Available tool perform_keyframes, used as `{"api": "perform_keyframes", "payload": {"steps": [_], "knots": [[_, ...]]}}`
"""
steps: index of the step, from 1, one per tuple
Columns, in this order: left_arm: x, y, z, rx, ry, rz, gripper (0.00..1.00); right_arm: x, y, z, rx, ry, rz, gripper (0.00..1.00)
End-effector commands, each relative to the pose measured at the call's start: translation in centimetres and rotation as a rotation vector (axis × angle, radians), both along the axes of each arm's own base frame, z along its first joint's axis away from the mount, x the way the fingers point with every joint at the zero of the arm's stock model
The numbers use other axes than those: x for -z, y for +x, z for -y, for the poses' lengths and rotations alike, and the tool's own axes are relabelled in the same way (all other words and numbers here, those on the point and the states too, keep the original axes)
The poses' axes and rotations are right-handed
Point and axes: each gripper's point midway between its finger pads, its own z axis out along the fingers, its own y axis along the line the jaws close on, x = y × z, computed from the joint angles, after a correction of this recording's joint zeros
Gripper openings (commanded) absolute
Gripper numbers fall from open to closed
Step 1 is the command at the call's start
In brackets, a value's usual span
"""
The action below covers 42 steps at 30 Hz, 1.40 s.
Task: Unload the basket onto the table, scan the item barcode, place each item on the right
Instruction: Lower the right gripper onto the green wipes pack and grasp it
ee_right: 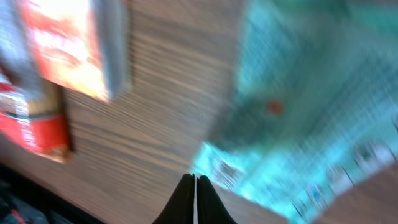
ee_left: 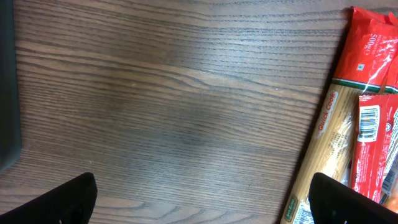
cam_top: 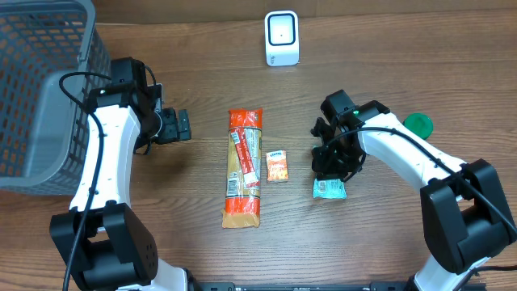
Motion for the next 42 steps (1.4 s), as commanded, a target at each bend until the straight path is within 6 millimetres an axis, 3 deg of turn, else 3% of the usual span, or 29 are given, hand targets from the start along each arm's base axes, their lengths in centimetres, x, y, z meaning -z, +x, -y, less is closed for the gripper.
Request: {"api": "perform_keyframes", "payload": {"steps": [1,6,9,14,16,19,26,28,31,42], "knots": [[-1.2,0.3,0.1,0.028,0.001,0.038,1.0,0.5,0.4,1.7,-0.007,-0.096,0.031,0.08],[-1.2,0.4,0.1,0.028,0.001,0.038,1.0,2.2,1.2,1.3,0.001,-0.07,0.091,0.08],[-1.2,0.3,0.1,0.028,0.001,0.038,1.0,3.3,1.9,0.9,0.009,-0.044,0.138,0.13],[-1.2,0.3,0.1,0.028,0.001,0.038,1.0,4.4,1.1,1.3,0.014,-0.049,0.127,0.13],[-1.2,0.4,0.1,0.028,0.001,0.038,1.0,4.6,1.0,1.3,0.013,-0.048,0.129,0.07],[-1.2,0.3,0.1,0.028,0.001,0.038,1.0,4.1,1.6,1.0,0.014,-0.038,0.141,0.04],[-1.2,0.3,0.1,0.028,0.001,0.038,1.0,-0.1,3.5,-0.8,0.015,0.024,0.146,0.04],[-1.2,0.3,0.1,0.028,0.001,0.038,1.0,-0.8,3.0,-0.6,0.014,0.007,0.112,0.06],[-1.2,0.3,0.1,0.028,0.001,0.038,1.0,-0.7,1.7,0.0,0.013,-0.018,0.059,0.2],[-1.2,0.3,0.1,0.028,0.001,0.038,1.0,3.2,-2.6,0.3,-0.016,-0.052,-0.022,0.23]]}}
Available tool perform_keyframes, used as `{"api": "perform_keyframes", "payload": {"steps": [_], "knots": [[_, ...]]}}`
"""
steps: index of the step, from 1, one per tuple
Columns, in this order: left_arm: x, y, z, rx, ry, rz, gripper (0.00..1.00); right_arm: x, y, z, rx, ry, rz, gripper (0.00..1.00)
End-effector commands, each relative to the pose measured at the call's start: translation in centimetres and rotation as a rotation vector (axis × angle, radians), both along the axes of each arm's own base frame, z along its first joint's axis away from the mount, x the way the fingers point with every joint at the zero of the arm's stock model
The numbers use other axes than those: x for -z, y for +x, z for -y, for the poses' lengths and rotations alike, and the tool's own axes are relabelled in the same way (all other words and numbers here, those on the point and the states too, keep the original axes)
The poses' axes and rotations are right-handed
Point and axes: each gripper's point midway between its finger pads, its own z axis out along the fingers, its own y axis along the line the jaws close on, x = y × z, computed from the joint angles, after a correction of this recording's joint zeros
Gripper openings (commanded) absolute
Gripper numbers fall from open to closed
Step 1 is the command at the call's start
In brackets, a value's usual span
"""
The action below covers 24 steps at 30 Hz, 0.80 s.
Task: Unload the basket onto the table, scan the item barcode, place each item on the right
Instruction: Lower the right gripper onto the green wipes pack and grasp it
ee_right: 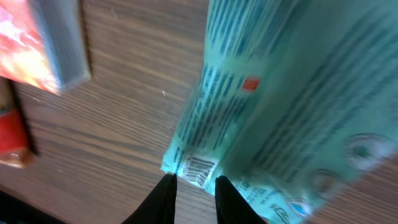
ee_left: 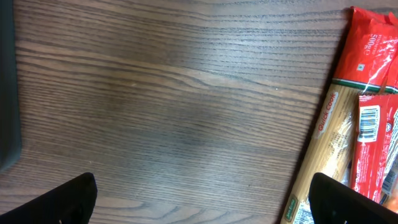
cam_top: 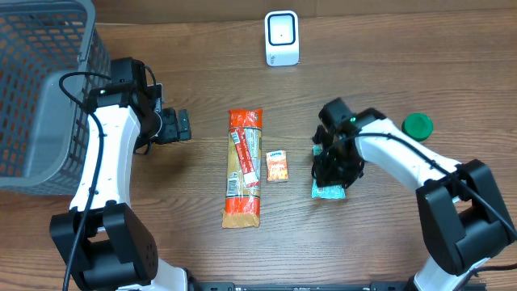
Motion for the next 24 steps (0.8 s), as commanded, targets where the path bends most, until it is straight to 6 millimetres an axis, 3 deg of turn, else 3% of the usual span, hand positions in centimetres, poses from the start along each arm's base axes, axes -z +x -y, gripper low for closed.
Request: {"api": "perform_keyframes", "payload": {"steps": [1,5,7,9,12,18,21,23,24], "knots": [[-1.2,0.4,0.1,0.028,0.001,0.038,1.0,1.5,-1.5,0.0,0.008,-0.01,-0.027,0.23],[-1.2,0.4,0.1,0.028,0.001,0.038,1.0,2.6,-1.8,0.1,0.041,-0.011,-0.024,0.22],[-1.2,0.4,0.1,0.028,0.001,0.038,1.0,2.6,-1.8,0.1,0.044,-0.01,-0.023,0.11],[-1.2,0.4,0.1,0.028,0.001,0.038,1.0,2.3,-1.5,-0.1,0.044,-0.002,-0.021,0.04],[-1.2,0.4,0.1,0.028,0.001,0.038,1.0,0.9,-0.7,-1.0,0.046,0.03,-0.018,0.04],[-1.2,0.4,0.1,0.028,0.001,0.038,1.0,-3.4,2.1,-1.9,0.059,0.047,0.024,0.12],[-1.2,0.4,0.1,0.028,0.001,0.038,1.0,-4.8,3.7,-1.3,0.078,0.024,0.065,0.16],[-1.2,0.4,0.1,0.028,0.001,0.038,1.0,-5.2,4.7,-0.3,0.099,-0.002,0.09,0.31],[-1.2,0.4,0.1,0.028,0.001,0.038,1.0,-5.3,5.1,0.1,0.112,-0.004,0.093,0.46]]}}
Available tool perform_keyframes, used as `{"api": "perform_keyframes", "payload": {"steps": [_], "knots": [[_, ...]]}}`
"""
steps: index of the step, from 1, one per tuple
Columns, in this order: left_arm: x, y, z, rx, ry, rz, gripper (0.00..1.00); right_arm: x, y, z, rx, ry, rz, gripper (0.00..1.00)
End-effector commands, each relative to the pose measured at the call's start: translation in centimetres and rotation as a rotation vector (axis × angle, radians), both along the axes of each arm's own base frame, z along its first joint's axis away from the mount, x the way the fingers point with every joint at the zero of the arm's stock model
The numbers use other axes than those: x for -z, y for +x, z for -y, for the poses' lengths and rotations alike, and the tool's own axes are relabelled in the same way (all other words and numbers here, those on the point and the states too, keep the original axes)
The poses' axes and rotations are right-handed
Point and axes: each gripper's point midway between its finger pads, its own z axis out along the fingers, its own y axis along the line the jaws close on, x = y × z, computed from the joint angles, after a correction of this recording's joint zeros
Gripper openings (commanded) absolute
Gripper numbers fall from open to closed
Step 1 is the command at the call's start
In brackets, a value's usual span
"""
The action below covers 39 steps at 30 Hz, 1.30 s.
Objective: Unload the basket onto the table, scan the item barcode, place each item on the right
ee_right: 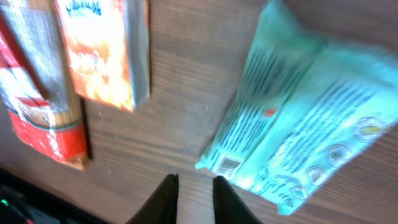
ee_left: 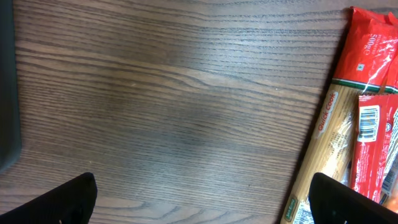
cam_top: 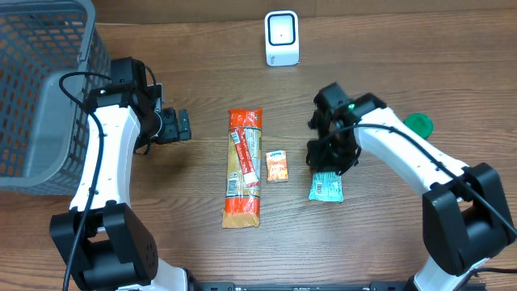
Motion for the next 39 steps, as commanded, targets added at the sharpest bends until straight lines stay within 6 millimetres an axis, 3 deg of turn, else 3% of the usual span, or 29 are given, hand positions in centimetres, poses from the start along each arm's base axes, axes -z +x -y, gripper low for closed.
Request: {"api": "perform_keyframes", "payload": {"steps": [1,3,4,10,14,16,18,21,28,30,31,33,39], "knots": [[-1.2,0.4,0.1,0.028,0.001,0.038,1.0,-0.6,2.0,1.8,0.053,-0.034,0.043,0.66],[-1.2,0.4,0.1,0.028,0.001,0.038,1.0,-0.6,2.5,2.6,0.08,-0.034,0.045,0.95],[-1.2,0.4,0.1,0.028,0.001,0.038,1.0,-0.6,2.9,3.2,0.099,-0.034,0.044,1.0],[-1.3,0.7,0.1,0.028,0.003,0.052,1.0,-0.6,3.9,5.0,0.157,-0.034,0.046,1.0],[-2.6,4.6,-0.7,0.025,0.045,0.218,1.0,-0.6,3.4,5.8,0.173,-0.047,0.014,1.0],[-3.0,5.4,-0.9,0.025,0.051,0.256,1.0,-0.5,2.4,6.1,0.172,-0.062,-0.023,0.88],[-3.2,5.7,-0.7,0.023,0.039,0.27,1.0,-0.1,1.7,6.3,0.172,-0.073,-0.05,0.65],[-3.0,5.3,0.8,0.002,-0.06,0.256,1.0,1.3,0.0,6.4,0.158,-0.092,-0.096,0.51],[-3.6,5.0,4.6,-0.02,-0.305,0.249,1.0,4.5,-3.0,7.1,0.211,-0.12,-0.18,0.42],[-3.7,4.7,5.5,-0.008,-0.354,0.235,0.59,5.2,-3.6,6.8,0.229,-0.101,-0.201,0.42],[-3.7,4.4,6.0,-0.001,-0.382,0.226,0.43,5.4,-4.0,6.5,0.23,-0.076,-0.215,0.43],[-3.6,3.8,6.9,0.009,-0.419,0.197,0.27,5.7,-4.4,5.5,0.231,-0.018,-0.232,0.46],[-1.9,1.6,10.0,0.066,-0.421,0.086,0.24,5.7,-5.5,2.9,0.215,0.132,-0.276,0.46]]}}
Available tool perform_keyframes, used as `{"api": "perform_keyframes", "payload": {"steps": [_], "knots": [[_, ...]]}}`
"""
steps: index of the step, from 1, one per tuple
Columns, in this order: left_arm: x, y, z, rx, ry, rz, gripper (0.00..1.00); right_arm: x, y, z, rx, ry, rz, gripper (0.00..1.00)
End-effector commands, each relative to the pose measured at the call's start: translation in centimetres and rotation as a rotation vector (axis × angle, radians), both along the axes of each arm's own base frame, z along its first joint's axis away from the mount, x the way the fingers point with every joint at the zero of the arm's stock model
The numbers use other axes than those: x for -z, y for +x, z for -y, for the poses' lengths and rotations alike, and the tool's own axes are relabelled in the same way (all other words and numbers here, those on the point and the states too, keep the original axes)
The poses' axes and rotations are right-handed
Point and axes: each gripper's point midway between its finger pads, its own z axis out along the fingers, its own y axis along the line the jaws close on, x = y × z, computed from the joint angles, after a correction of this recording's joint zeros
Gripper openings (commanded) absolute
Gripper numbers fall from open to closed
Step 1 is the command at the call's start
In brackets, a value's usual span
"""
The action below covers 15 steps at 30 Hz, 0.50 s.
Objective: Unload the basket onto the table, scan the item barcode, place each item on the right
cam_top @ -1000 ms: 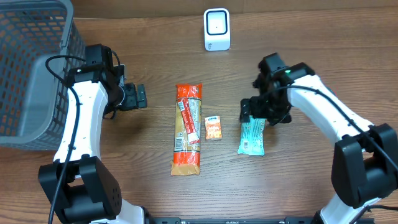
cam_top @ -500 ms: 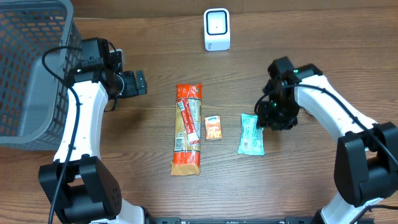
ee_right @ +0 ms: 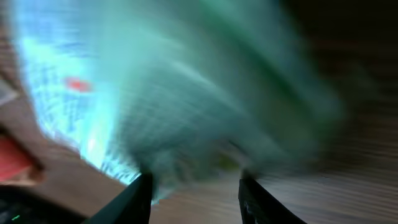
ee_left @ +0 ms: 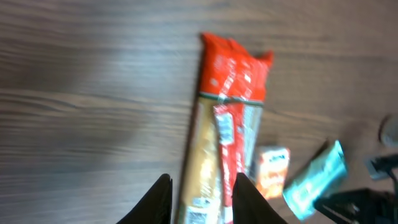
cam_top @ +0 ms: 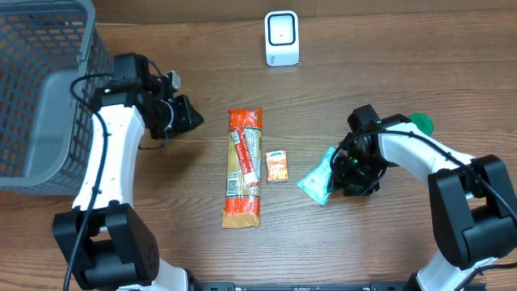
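A teal packet [cam_top: 317,180] lies tilted on the table right of centre and fills the blurred right wrist view [ee_right: 186,93]. My right gripper [cam_top: 346,167] is at its right end, and the right gripper [ee_right: 194,194] is open with the packet's edge between the spread fingers. The white scanner [cam_top: 281,38] stands at the back centre. My left gripper [cam_top: 191,115] hangs left of the long red spaghetti pack [cam_top: 244,166]. In the left wrist view the left gripper [ee_left: 204,200] is open and holds nothing, above the spaghetti pack [ee_left: 224,143].
A small orange packet [cam_top: 277,165] lies between the spaghetti pack and the teal packet. A green lid [cam_top: 420,123] sits behind my right arm. A grey mesh basket [cam_top: 36,89] fills the far left.
My right gripper has moved to the right end of the teal packet and opened wider; the packet now lies turned and tilted. My left gripper has swung toward the spaghetti pack, jaws narrower.
My right gripper was shut over the teal packet, then slightly open on it as it shifted a little left. The left arm stayed still, wide open, by the basket. Now the right jaws spread around the turned packet and the left gripper faces the spaghetti.
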Motion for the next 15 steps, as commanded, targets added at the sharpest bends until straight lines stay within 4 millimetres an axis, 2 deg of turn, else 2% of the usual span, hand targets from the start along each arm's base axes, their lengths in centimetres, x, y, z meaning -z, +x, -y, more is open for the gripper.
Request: {"api": "perform_keyframes", "payload": {"steps": [1,5,8,12,15], "knots": [[0.2,-1.1,3.4,0.076,-0.044,-0.02,0.23,-0.5,-1.2,-2.0,0.001,0.106,-0.044,0.46],[1.4,-2.3,6.4,0.158,-0.044,-0.047,0.23,-1.0,-0.9,-1.8,-0.018,0.119,-0.035,0.46],[1.6,-3.1,8.9,0.228,-0.043,-0.053,0.22,-2.2,-0.2,-0.8,-0.022,0.122,-0.026,0.47],[1.5,-3.9,12.7,0.321,-0.041,-0.037,0.19,-4.3,1.6,0.8,0.018,0.115,0.019,0.51],[1.9,-4.5,14.8,0.319,-0.008,-0.049,0.14,-5.2,3.0,1.8,0.045,0.122,0.059,0.57]]}}
